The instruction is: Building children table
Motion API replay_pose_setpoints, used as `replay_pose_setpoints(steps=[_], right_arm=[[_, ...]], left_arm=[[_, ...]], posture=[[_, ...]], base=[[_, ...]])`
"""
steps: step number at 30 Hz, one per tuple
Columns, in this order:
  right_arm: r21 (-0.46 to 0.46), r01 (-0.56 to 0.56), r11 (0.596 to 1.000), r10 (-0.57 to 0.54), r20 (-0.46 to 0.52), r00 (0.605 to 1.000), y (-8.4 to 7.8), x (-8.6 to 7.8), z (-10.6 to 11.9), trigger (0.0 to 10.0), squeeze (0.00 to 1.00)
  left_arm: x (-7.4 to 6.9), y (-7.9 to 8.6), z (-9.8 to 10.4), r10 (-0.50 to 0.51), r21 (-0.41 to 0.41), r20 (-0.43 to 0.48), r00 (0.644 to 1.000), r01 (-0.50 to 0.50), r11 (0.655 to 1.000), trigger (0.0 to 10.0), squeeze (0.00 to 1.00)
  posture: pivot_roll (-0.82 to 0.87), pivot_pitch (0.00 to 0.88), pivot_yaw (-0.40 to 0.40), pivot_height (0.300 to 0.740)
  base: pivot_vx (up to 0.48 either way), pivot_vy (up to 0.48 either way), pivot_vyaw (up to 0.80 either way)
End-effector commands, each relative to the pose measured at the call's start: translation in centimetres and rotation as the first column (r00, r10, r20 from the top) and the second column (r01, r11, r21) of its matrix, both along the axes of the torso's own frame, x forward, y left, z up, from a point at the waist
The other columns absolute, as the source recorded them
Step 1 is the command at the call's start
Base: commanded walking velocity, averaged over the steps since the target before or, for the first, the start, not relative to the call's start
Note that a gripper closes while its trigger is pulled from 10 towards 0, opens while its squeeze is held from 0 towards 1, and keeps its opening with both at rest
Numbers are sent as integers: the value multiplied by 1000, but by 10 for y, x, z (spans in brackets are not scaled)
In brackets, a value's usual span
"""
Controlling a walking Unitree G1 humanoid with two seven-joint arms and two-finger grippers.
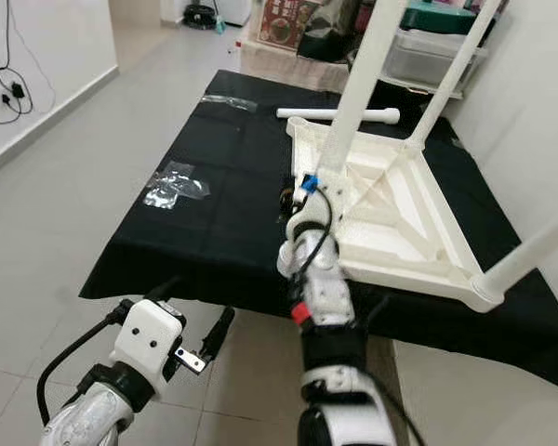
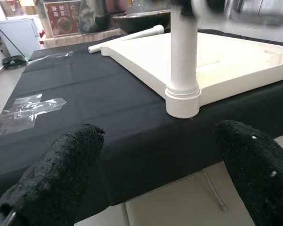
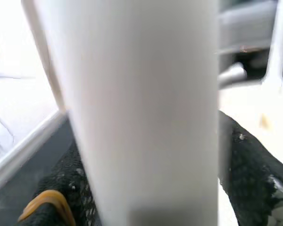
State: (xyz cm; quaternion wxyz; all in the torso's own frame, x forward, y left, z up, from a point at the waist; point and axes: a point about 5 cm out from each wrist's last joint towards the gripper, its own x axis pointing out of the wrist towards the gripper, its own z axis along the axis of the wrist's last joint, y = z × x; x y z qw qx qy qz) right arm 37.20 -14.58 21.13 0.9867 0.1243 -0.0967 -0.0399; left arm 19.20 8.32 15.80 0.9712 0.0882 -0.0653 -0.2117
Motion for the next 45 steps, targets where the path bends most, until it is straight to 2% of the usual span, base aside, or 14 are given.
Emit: replay_pose_setpoints(steps=[1, 7, 10, 13, 15, 18, 20, 21, 25, 27, 30, 31, 34, 45], right_arm=[[31, -79, 996, 77, 62, 995, -14, 5, 15, 10000, 0], [98, -560, 823, 553, 94, 828, 0, 1, 19, 10000, 0], [-11, -845, 534, 845, 26, 534, 23, -21, 5, 10000, 0], [-30, -897, 442, 897, -7, 442, 29, -27, -1, 10000, 0], [-68, -964, 259, 963, -59, 263, 41, -39, -9, 10000, 0], [-80, -975, 207, 974, -76, 214, 47, -41, -13, 10000, 0], [-95, -971, 221, 968, -97, 230, 54, -36, -16, 10000, 0], [-118, -951, 287, 949, -101, 299, 59, -27, -17, 0, 0], [-95, -843, 530, 839, -86, 537, 60, -6, -17, 0, 0], [-95, -843, 530, 839, -86, 537, 60, -6, -17, 0, 0], [-74, -711, 700, 706, -79, 704, 47, 4, -12, 0, 0], [-48, -511, 858, 503, -119, 856, 29, 13, -11, 0, 0], [-37, -277, 960, 268, -164, 949, 7, 14, -13, 0, 0], [-35, 238, 971, -239, -245, 940, -7, -13, -29, 0, 0]], left_arm=[[-1, 0, -2, 0, 2, -6, 1000, 0, 1000, 10000, 0], [0, -1, -2, -5, 2, -6, 1000, 5, 1000, 10000, 0], [0, -1, -2, -3, 2, -5, 1000, 3, 1000, 10000, 0], [0, 0, -2, -1, 3, -4, 1000, 1, 1000, 10000, 0], [0, 0, -2, 0, 5, -4, 1000, 0, 1000, 10000, 0], [0, 0, -2, 0, 5, -4, 1000, 0, 1000, 10000, 0], [0, 1, -2, 1, 6, -4, 1000, -1, 1000, 10000, 0], [0, 1, -2, 3, 6, -4, 1000, -3, 1000, 10000, 0], [-1, 2, -3, 5, 7, -6, 1000, -5, 1000, 10000, 0], [-1, 2, -3, 5, 7, -6, 1000, -5, 1000, 10000, 0], [-1, 2, -3, 6, 8, -6, 1000, -6, 1000, 10000, 0], [0, 2, -3, 6, 8, -7, 1000, -6, 1000, 10000, 0], [0, 1, -4, 3, 6, -7, 1000, -3, 1000, 10000, 0], [0, 0, -3, -4, 5, -6, 1000, 4, 1000, 10000, 0]], posture=[[127, 53, -165, 740], [131, 52, -166, 740], [131, 52, -166, 740], [137, 55, -167, 740], [142, 55, -171, 740], [142, 55, -171, 740], [143, 57, -171, 740], [145, 59, -173, 740], [145, 60, -172, 740], [145, 60, -172, 740], [140, 56, -173, 740], [136, 57, -171, 740], [134, 57, -169, 740], [132, 54, -164, 740]], base=[[0, 0, 0], [0, 0, 0], [0, 0, 0], [0, 0, 0], [0, 0, 0], [0, 0, 0], [0, 0, 0], [0, 0, 0], [0, 0, 0], [0, 0, 0], [0, 0, 0], [0, 0, 0], [0, 0, 0], [0, 0, 0]])
